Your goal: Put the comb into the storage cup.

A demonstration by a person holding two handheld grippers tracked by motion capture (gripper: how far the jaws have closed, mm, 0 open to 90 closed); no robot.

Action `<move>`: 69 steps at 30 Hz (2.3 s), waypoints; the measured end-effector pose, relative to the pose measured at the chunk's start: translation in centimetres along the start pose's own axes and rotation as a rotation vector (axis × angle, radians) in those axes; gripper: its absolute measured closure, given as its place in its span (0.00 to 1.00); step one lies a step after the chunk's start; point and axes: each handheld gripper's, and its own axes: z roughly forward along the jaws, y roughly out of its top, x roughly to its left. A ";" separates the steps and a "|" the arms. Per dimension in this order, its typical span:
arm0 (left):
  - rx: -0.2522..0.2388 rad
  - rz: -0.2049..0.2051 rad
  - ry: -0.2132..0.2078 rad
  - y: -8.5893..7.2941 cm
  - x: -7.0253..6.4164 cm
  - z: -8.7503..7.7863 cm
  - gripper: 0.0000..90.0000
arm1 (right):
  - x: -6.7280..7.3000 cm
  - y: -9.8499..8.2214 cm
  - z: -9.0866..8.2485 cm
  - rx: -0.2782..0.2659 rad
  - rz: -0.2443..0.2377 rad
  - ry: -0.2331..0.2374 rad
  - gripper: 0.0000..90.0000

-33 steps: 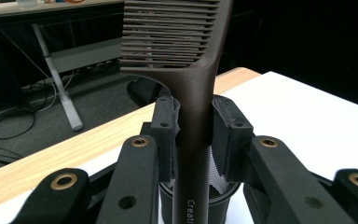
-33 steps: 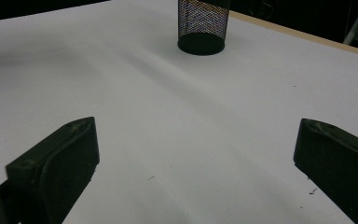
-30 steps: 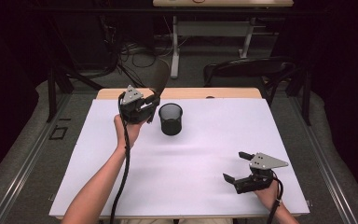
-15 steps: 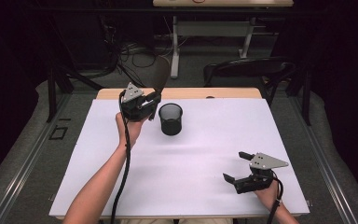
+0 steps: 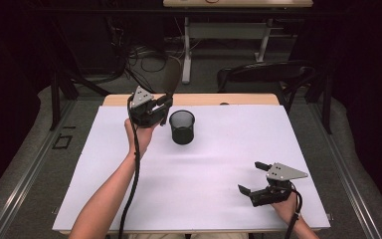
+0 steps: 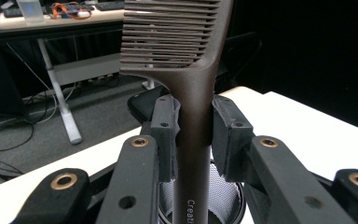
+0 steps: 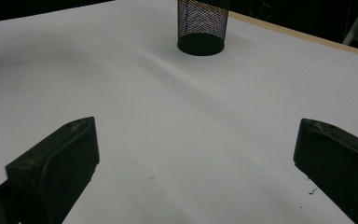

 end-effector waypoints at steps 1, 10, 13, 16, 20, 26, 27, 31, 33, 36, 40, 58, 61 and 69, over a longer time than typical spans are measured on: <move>-0.005 -0.002 0.001 0.0 0.0 0.0 0.81 | 0.0 0.0 0.0 0.001 0.000 0.000 0.00; -0.022 -0.001 0.005 0.1 0.0 0.2 0.81 | 0.0 0.0 0.0 -0.002 -0.004 -0.001 0.00; -0.026 0.006 0.010 0.2 -0.1 0.3 0.81 | 0.0 0.0 0.0 0.001 -0.001 0.000 0.00; -0.034 0.002 0.009 0.2 -0.1 0.5 0.81 | 0.0 0.0 0.0 0.000 0.000 0.000 0.00; -0.035 0.003 0.008 0.1 -0.3 1.0 0.81 | -0.1 0.0 0.0 0.001 -0.001 -0.001 0.00; -0.045 0.007 0.010 0.2 -0.4 1.4 0.81 | -0.2 0.0 -0.1 0.007 -0.001 -0.002 0.00; -0.045 0.006 0.009 0.2 -0.4 1.5 0.81 | -0.1 -0.1 0.0 0.002 0.006 0.000 0.00; -0.045 0.007 0.007 0.1 -0.4 1.8 0.81 | -0.1 0.0 0.0 0.000 0.001 0.000 0.00; -0.045 0.007 0.004 0.1 -0.5 2.0 0.81 | -0.1 0.0 0.0 0.001 0.000 0.001 0.00; -0.046 0.005 0.002 0.0 -0.5 2.3 0.81 | -0.1 0.0 0.0 -0.001 -0.004 0.000 0.00; -0.043 0.008 0.003 -0.2 -0.6 2.6 0.81 | -0.1 -0.1 0.0 0.003 0.000 0.002 0.00; -0.019 0.006 -0.002 -0.6 -0.6 3.9 0.81 | 0.0 0.0 0.0 0.001 -0.002 0.002 0.00; -0.019 0.005 -0.003 -0.5 -0.7 4.1 0.81 | 0.0 0.0 0.0 0.001 -0.001 0.003 0.00; -0.023 0.012 -0.005 -0.3 -1.0 4.5 0.81 | -0.1 0.0 -0.1 0.007 -0.005 0.002 0.00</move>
